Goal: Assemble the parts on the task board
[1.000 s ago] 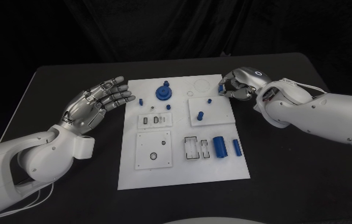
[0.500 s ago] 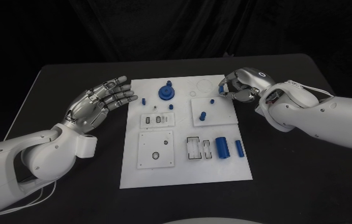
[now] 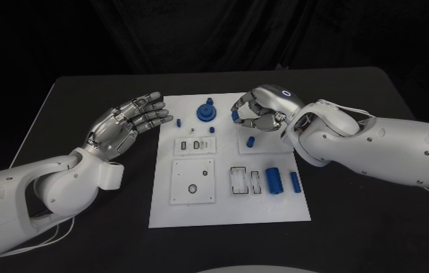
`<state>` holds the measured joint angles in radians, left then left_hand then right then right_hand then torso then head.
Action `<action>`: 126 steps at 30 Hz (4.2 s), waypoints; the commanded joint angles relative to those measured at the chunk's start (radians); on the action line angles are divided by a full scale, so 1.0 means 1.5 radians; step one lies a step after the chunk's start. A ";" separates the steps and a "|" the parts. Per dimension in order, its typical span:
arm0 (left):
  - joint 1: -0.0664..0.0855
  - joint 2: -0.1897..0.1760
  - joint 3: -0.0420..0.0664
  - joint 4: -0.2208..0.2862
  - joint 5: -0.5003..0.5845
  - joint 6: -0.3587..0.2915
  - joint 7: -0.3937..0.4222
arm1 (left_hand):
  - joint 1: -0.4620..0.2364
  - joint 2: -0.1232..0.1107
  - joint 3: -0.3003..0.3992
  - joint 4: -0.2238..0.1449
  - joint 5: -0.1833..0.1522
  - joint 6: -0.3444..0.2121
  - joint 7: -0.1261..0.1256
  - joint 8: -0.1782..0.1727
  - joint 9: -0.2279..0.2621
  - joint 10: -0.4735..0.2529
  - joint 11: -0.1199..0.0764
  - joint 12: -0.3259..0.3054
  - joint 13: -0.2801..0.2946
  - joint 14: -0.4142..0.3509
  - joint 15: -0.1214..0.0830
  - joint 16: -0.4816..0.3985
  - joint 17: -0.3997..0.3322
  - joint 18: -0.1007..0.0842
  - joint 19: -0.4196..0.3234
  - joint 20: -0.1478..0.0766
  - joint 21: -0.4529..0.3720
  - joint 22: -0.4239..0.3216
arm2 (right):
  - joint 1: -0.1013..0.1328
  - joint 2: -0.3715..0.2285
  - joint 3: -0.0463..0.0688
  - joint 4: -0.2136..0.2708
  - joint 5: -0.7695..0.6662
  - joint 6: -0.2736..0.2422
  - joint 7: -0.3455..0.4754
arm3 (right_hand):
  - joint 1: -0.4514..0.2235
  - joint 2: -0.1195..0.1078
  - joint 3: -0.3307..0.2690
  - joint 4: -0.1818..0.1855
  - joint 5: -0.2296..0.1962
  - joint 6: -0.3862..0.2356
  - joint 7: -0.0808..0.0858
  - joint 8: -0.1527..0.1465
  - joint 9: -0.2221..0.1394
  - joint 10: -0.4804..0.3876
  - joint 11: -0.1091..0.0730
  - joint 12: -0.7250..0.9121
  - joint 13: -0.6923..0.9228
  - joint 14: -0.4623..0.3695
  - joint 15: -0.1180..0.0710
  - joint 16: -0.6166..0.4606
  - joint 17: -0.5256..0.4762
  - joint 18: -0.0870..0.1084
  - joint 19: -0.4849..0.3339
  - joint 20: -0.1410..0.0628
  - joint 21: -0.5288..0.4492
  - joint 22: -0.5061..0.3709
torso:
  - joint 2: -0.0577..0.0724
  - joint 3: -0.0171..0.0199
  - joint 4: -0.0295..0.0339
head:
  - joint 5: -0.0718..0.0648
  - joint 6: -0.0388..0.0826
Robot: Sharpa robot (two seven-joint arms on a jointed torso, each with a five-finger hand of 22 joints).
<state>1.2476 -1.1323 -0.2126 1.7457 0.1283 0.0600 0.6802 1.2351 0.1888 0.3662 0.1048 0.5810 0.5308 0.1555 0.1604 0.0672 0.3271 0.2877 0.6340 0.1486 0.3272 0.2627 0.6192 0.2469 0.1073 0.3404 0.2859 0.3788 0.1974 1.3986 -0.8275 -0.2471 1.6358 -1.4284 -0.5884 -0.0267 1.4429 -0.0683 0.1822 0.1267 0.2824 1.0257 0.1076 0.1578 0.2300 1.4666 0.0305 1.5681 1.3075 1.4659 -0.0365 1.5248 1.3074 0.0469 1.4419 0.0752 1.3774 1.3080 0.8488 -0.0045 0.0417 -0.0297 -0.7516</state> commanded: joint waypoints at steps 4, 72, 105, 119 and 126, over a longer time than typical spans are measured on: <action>-0.001 0.002 0.000 0.000 0.003 0.007 0.072 | -0.006 -0.001 0.004 -0.001 0.003 0.006 -0.001 0.004 0.001 0.006 0.001 0.003 0.001 0.004 0.001 0.003 -0.001 -0.009 0.005 0.002 0.002 0.000 | -0.024 0.049 0.000 -0.027 -0.034 0.006 0.026 | 0.003 0.002 0.004 -0.004 0.013 0.011 -0.004 0.006 0.007 0.069 -0.002 0.002 0.176 0.057 -0.001 -0.006 0.141 0.011 -0.008 -0.002 -0.007 0.062 | -0.001 -0.0014 0.0035 | 0.033 0.002; -0.002 0.018 0.000 -0.019 0.008 0.022 0.049 | -0.007 -0.001 0.007 0.000 0.003 0.007 0.001 0.005 0.001 0.009 0.002 0.004 0.001 0.006 0.002 0.004 -0.001 -0.009 0.005 0.002 0.002 0.000 | -0.039 0.127 0.001 -0.064 -0.056 0.101 -0.052 | -0.029 -0.007 -0.003 -0.002 0.000 -0.016 0.003 -0.015 0.020 0.069 0.002 0.002 0.176 0.059 0.001 -0.001 0.146 0.013 -0.012 -0.001 -0.018 0.057 | -0.001 0.0017 0.0010 | 0.070 -0.023; -0.002 0.017 0.000 -0.018 0.013 0.016 0.050 | -0.007 0.000 0.010 0.000 0.003 0.008 0.002 0.006 0.001 0.011 0.002 0.005 0.001 0.007 0.003 0.005 -0.001 -0.010 0.006 0.002 0.002 0.000 | -0.041 0.120 0.001 -0.063 -0.056 0.078 -0.033 | -0.049 -0.031 -0.039 0.017 -0.110 -0.246 0.004 -0.066 -0.037 0.065 -0.006 -0.001 0.172 0.058 -0.004 -0.003 0.144 0.015 -0.013 -0.004 -0.032 0.059 | -0.001 0.0021 0.0009 | 0.072 -0.027; 0.005 0.008 0.001 -0.006 -0.017 -0.089 -0.011 | -0.006 -0.019 0.030 -0.035 0.003 0.033 0.027 0.017 0.002 0.063 -0.003 0.031 0.001 0.092 -0.019 0.094 0.023 0.001 0.128 -0.013 0.138 0.071 | -0.002 0.064 0.004 -0.026 0.062 0.036 0.108 | -0.037 -0.030 -0.040 0.068 -0.140 -0.193 0.008 -0.052 -0.041 0.049 -0.003 -0.009 0.158 0.053 -0.001 -0.015 0.135 0.018 -0.022 -0.003 -0.050 0.054 | -0.002 0.0023 -0.0009 | 0.087 0.010; 0.064 0.041 0.001 -0.048 -0.095 -0.108 -0.197 | -0.028 -0.033 0.053 -0.046 -0.014 0.084 0.055 0.029 0.004 0.155 -0.046 0.086 0.030 0.156 -0.061 0.262 0.085 0.010 0.112 -0.043 0.389 0.234 | 0.023 0.014 0.001 -0.024 0.185 0.009 0.162 | -0.015 0.004 -0.027 0.065 -0.118 -0.180 0.016 -0.047 -0.045 0.040 0.003 -0.013 0.151 0.047 0.004 -0.024 0.127 0.020 -0.031 0.001 -0.061 0.051 | -0.010 0.0029 0.0000 | 0.096 0.043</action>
<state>1.3257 -1.0816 -0.2135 1.6840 0.0764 -0.0678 0.5569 1.1983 0.1406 0.4389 0.0338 0.5622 0.6517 0.1791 0.1993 0.0719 0.5523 0.2229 0.7595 0.1908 0.5565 0.1740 0.9996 0.3706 0.1071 0.5114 0.2247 0.9439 0.5360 1.4294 -0.7975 -0.2446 1.6009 -1.2848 -0.5193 0.1332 1.4230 -0.0713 0.1381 0.2230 0.1043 0.7500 0.1337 0.0815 0.1640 1.4666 0.0265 1.5528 1.3074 1.4660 -0.0367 1.4936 1.3073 0.0710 1.4019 0.0759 1.2910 1.3081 0.8407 -0.0010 0.0412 0.1120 -0.7005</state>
